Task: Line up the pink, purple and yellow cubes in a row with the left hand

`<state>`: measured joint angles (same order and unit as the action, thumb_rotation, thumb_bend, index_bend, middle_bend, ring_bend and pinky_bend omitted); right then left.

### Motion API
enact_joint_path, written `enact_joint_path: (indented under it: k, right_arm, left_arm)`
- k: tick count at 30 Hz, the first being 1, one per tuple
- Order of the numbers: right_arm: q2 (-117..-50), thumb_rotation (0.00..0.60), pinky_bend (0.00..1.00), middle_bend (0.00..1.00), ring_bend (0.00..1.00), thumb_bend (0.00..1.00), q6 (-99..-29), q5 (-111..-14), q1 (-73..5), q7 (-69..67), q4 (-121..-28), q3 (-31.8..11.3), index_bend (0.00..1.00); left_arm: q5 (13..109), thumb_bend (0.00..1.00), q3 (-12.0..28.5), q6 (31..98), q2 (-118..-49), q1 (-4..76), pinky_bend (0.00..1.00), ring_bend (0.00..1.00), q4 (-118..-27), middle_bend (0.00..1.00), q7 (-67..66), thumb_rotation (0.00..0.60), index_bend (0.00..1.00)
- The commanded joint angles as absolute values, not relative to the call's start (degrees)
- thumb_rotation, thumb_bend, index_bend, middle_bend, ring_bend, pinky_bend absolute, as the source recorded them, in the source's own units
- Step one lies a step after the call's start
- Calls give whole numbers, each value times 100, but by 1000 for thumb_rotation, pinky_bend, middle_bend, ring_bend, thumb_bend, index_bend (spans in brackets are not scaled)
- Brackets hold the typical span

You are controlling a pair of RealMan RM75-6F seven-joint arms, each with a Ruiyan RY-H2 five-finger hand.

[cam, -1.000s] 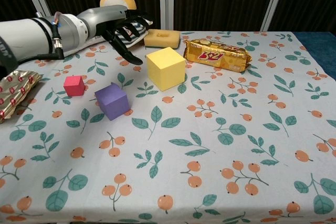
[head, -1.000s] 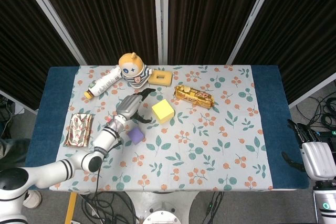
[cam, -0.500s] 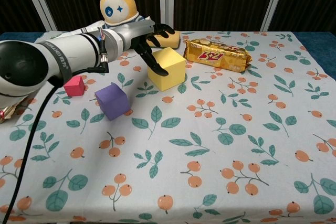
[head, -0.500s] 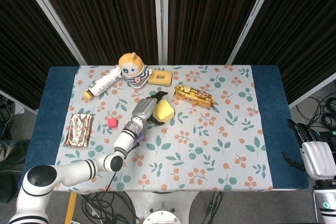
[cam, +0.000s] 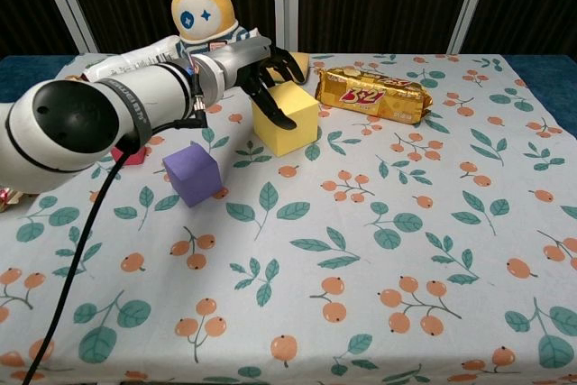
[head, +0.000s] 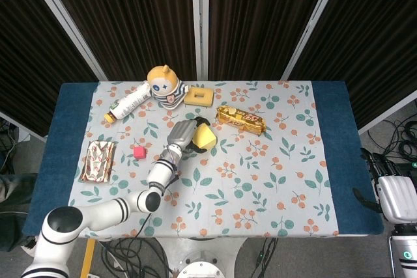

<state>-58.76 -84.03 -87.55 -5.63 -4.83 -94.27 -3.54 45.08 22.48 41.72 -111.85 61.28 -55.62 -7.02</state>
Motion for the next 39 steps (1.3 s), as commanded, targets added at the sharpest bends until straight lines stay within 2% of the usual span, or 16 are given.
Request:
enact_joint_path:
  k: [1,7,11,21,33,39]
  right_arm:
    - [-5879,600,218,203,131,163,-8388,-8750,-568,-486,-9423,-352,35]
    - [-5897,600,218,203,132,162,-8381,-8772,-576,-484,-9424,-343,35]
    - [-5905,600,218,203,132,162,-8393,-8786,-570,-457,-9448,-335,35]
    - [-5915,600,218,203,132,163,-8424,-8723,-512,-393,-9496,-319,35]
    - [-5926,600,218,203,131,162,-8457,-8682,-464,-378,-9487,-318,35]
    - [-5932,600,218,203,132,162,-8459,-8671,-452,-405,-9470,-320,35]
  left_arm:
    - [4817,171,2149,4243,-11204,6077,376,428,-5531,434,-572,600,445]
    - [5929,190,1857,4377,-10730,5811,373,431,-6061,439,100,600,457]
    - [6803,191,1658,4222,-10325,5720,372,431,-6378,439,1042,600,457]
    - [8396,191,1028,3947,-9962,5985,328,414,-6221,424,2902,600,457]
    - [9105,192,562,4250,-10290,6308,269,357,-5004,413,3412,600,456]
    - [9152,191,431,4300,-10297,6350,235,223,-4803,328,3459,600,438]
